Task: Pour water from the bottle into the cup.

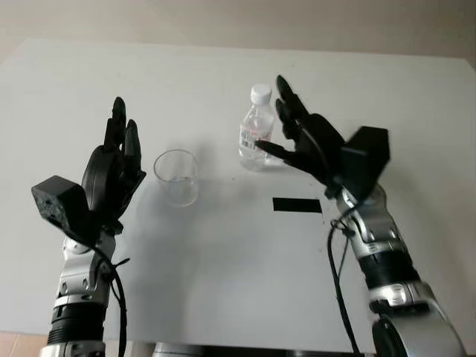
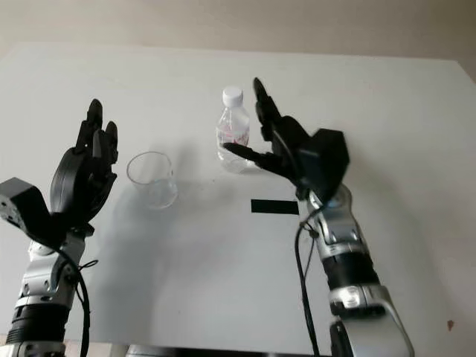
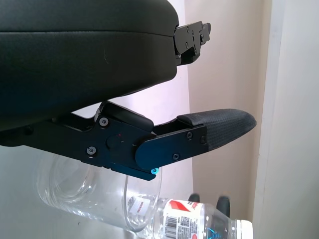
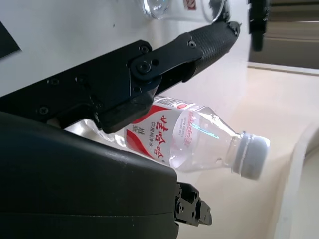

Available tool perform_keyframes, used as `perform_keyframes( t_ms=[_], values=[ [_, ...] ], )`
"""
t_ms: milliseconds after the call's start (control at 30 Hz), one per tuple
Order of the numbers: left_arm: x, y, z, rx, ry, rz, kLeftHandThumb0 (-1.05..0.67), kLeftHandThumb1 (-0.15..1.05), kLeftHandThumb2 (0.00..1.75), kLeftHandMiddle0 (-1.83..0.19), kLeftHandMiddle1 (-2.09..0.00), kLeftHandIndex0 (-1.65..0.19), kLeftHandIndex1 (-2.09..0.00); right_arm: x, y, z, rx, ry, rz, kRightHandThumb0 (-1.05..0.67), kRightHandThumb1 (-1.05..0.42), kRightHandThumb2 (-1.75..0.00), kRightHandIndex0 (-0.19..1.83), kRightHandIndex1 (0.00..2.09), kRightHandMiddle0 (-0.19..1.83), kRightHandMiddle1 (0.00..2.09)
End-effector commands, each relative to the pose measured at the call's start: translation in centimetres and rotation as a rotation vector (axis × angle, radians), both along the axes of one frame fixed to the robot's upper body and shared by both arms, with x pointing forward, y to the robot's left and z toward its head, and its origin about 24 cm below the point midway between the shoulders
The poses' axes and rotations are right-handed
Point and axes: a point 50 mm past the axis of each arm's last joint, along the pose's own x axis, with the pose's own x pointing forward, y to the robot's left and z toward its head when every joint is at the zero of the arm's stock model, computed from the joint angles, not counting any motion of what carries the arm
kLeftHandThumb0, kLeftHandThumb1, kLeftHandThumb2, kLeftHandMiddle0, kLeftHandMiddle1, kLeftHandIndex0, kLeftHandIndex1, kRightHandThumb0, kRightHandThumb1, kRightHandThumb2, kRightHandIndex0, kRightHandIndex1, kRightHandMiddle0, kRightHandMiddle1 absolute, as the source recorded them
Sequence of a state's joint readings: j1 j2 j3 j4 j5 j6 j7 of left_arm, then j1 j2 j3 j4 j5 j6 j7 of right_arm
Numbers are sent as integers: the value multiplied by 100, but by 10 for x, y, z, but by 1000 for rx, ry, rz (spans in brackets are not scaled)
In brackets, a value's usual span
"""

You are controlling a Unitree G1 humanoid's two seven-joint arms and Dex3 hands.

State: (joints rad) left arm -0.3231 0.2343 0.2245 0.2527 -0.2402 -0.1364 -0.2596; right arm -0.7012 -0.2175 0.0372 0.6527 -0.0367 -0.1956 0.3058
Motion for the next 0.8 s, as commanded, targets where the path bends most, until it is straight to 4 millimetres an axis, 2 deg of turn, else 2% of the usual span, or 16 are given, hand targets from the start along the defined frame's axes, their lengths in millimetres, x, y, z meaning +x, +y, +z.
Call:
perform_keyframes(
  t_ms=[0,367,533,767],
  values=[
    [1,2,4,3,-20,11,-77,105,65,19,0,19,0,6,6,3,-29,-24,0,-101,-93,-6,-19,0,-19,0],
    [-1,4,6,12,-26,20,-77,105,65,19,0,19,0,17,22,-11,-41,66,3,-98,-92,-5,-19,0,-19,0],
    [0,4,6,4,-27,23,-78,105,64,19,0,19,0,18,29,-26,52,174,-15,-92,-92,-5,-19,0,-19,0],
    [-1,5,6,6,-30,26,-77,105,65,19,0,19,0,14,36,-37,161,201,-50,-79,-90,-5,-19,0,-19,0]
  ],
)
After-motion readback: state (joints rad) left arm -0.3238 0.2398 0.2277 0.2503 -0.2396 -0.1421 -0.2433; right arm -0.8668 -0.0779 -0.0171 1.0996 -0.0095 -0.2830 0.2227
